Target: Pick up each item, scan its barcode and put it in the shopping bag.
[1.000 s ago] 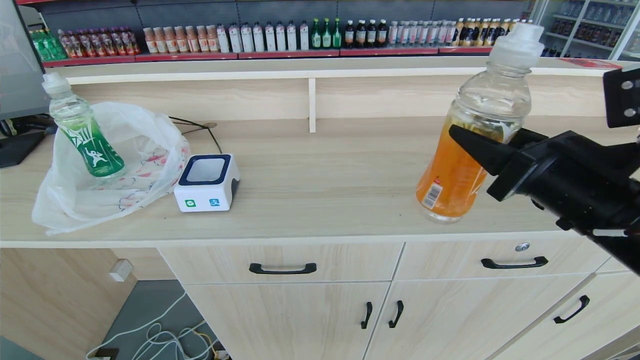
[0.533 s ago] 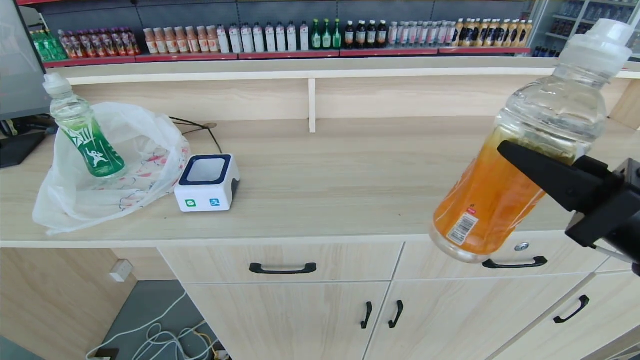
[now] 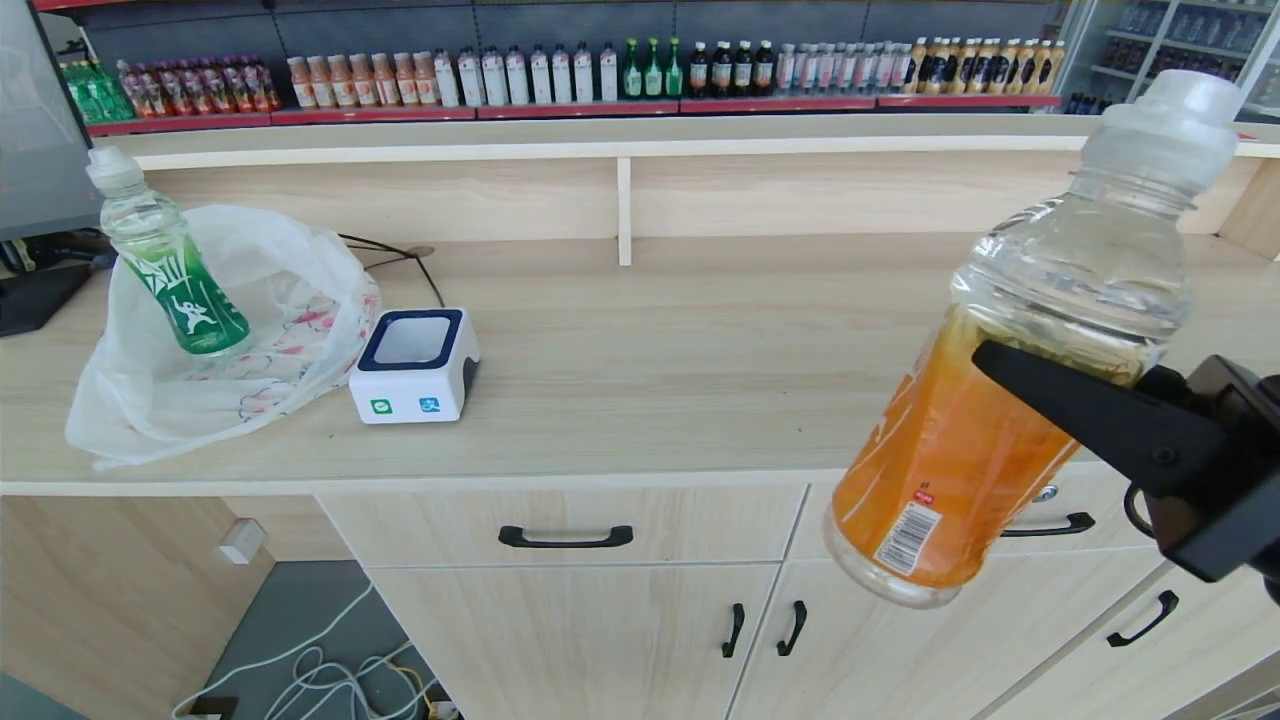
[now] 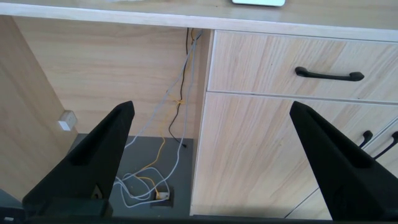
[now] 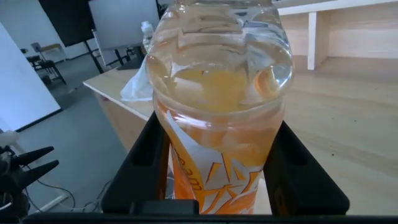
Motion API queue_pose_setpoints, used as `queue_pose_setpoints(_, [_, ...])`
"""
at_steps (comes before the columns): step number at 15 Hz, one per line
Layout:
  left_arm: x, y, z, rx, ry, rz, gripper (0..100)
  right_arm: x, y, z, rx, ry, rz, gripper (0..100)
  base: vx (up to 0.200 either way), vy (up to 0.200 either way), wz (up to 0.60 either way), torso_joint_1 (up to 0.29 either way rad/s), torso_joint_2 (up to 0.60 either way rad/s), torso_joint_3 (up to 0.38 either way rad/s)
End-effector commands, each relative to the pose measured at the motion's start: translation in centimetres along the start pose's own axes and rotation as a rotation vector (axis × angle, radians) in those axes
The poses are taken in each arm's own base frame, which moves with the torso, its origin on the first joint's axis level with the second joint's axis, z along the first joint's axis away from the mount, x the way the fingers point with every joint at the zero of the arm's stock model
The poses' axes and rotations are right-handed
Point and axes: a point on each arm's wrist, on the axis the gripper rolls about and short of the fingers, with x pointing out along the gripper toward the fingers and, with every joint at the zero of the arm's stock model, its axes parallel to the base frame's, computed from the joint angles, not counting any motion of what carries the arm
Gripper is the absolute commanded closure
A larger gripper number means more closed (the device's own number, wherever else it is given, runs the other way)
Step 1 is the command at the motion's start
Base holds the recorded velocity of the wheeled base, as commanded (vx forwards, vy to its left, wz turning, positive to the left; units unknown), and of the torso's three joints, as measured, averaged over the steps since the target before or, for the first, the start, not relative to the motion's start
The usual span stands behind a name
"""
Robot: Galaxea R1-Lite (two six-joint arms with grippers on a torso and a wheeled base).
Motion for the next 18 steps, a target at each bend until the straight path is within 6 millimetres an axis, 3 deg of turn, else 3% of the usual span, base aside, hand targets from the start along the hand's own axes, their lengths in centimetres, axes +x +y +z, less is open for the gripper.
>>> queue_pose_setpoints(1, [0.0, 0.0, 0.0, 0.001, -0.001, 0.001, 0, 0.8, 0.7, -0.4, 0.024, 0.020, 0.066, 100, 0.000, 0.000, 0.00, 0.000, 0.00, 0.000])
queue_pose_setpoints(4, [0.0, 0.0, 0.0, 0.001, -0.001, 0.001, 0, 2.4, 1.9, 0.0, 0.114, -0.012, 0.156, 100, 0.000, 0.000, 0.00, 0.000, 0.00, 0.000])
queue_pose_setpoints(12, [0.0, 0.0, 0.0, 0.001, -0.001, 0.001, 0, 6.1, 2.1, 1.1, 0.345, -0.084, 0.241, 100, 0.000, 0.000, 0.00, 0.000, 0.00, 0.000])
queue_pose_setpoints(18, [0.0, 0.0, 0.0, 0.001, -0.001, -0.001, 0, 7.2, 2.3, 0.8, 0.373, -0.048, 0.322, 100, 0.000, 0.000, 0.00, 0.000, 0.00, 0.000])
